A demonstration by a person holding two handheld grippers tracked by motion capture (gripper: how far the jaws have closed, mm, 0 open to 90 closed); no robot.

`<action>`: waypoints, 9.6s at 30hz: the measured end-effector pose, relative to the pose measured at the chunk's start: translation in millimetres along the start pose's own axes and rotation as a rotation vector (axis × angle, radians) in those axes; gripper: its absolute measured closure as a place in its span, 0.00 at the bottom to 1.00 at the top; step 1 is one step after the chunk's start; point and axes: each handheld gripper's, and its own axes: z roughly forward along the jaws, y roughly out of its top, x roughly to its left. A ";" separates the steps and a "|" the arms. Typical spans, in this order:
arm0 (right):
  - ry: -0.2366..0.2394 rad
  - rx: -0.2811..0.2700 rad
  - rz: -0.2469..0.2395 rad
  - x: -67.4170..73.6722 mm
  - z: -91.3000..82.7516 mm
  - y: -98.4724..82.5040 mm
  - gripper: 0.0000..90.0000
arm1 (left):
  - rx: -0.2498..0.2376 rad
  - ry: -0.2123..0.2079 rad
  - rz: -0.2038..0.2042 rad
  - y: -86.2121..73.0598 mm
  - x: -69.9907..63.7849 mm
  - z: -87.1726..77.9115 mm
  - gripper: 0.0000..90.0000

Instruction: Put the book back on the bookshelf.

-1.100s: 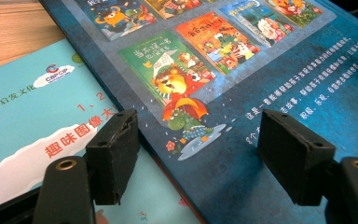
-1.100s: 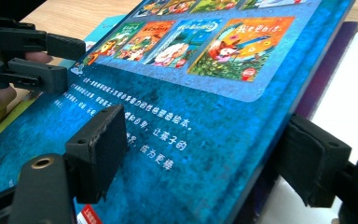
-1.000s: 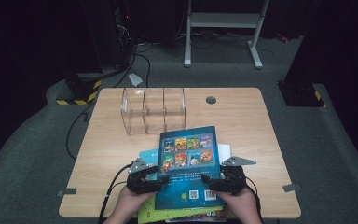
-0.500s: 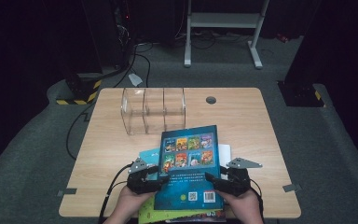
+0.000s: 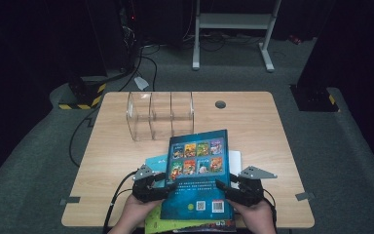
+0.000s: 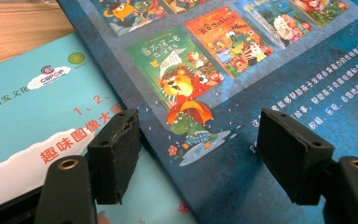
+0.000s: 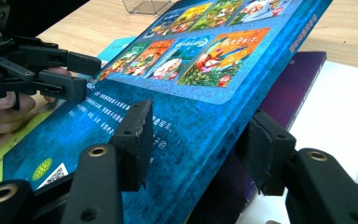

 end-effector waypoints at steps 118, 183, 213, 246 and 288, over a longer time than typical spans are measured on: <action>-0.078 -0.297 -0.175 43.1 -23.2 38.8 0.67 | -0.347 0.056 0.061 32.3 -14.1 -56.1 0.49; -0.044 -0.292 -0.270 80.9 65.9 72.6 0.63 | -0.382 0.222 0.196 18.9 57.8 -90.0 0.47; 0.092 -0.267 -0.306 105.8 56.7 70.5 0.67 | -0.399 0.198 0.116 17.1 66.5 -102.4 0.33; 0.161 -0.264 -0.395 124.1 61.8 59.5 0.92 | -0.418 0.282 0.102 26.5 60.1 -106.0 0.34; 0.049 -0.309 -0.316 163.1 91.4 53.2 0.91 | -0.521 0.163 0.143 64.2 -28.4 -133.0 0.17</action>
